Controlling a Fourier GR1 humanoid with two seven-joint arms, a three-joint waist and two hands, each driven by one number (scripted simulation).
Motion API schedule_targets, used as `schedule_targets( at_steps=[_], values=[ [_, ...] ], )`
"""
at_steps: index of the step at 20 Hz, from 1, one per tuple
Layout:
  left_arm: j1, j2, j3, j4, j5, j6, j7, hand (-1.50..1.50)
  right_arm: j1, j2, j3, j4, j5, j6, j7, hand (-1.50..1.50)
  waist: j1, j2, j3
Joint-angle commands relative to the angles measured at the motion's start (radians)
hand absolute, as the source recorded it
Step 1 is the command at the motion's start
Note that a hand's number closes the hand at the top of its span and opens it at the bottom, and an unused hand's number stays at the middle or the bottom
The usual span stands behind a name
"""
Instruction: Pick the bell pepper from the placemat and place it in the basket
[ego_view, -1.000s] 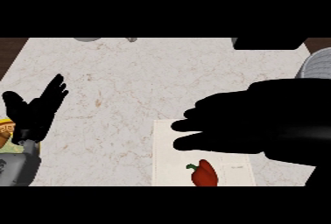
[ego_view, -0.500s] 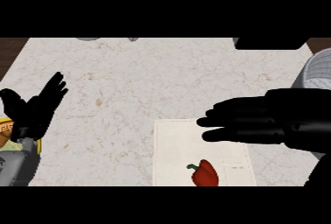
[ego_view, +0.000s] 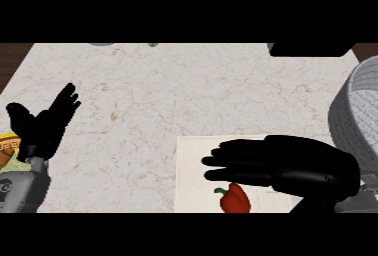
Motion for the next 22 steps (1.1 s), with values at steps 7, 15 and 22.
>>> schedule_targets(
  at_steps=[7, 15, 22],
  values=[
    [-0.004, -0.004, 0.028, -0.035, -0.011, -0.017, 0.045, 0.00, 0.049, 0.082, 0.244, 0.284, 0.360, -0.267, -0.268, -1.50, 0.001, -0.003, -0.001],
    [-0.018, -0.037, 0.051, -0.009, -0.046, -0.025, 0.040, 0.00, 0.088, 0.037, 0.285, 0.361, 0.513, -0.338, -0.386, -1.50, -0.008, -0.004, -0.002],
    [0.065, -0.053, 0.068, -0.046, -0.055, -0.079, 0.005, 0.00, 0.067, 0.066, 0.222, 0.339, 0.503, -0.268, -0.408, -1.50, -0.008, -0.006, -0.002]
  ],
)
